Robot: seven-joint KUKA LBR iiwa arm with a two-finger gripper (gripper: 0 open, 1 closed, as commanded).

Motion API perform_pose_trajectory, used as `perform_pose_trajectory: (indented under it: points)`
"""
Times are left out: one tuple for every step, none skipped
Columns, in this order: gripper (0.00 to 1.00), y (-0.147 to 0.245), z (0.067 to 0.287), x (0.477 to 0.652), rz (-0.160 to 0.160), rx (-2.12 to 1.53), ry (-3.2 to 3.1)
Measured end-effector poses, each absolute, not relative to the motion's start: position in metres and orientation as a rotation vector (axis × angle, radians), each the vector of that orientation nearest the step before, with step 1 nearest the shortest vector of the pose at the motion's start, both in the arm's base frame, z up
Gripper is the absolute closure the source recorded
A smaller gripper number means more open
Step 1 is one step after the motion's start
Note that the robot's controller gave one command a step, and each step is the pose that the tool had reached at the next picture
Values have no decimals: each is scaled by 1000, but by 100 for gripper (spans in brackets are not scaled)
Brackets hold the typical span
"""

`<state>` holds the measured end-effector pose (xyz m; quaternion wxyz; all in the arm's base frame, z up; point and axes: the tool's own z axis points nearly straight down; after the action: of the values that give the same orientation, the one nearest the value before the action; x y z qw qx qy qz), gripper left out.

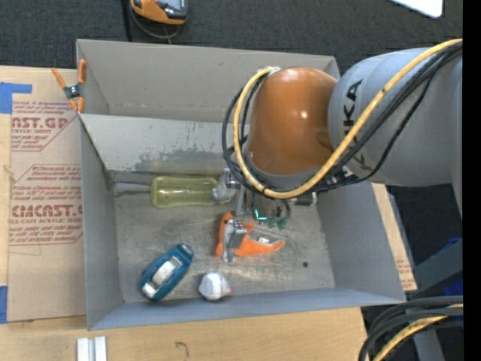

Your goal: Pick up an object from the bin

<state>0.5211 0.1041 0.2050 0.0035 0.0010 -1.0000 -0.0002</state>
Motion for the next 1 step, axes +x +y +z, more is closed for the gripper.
perform_pose_trajectory:
  points:
    - [0,104,210,523,-2,1,-3142]
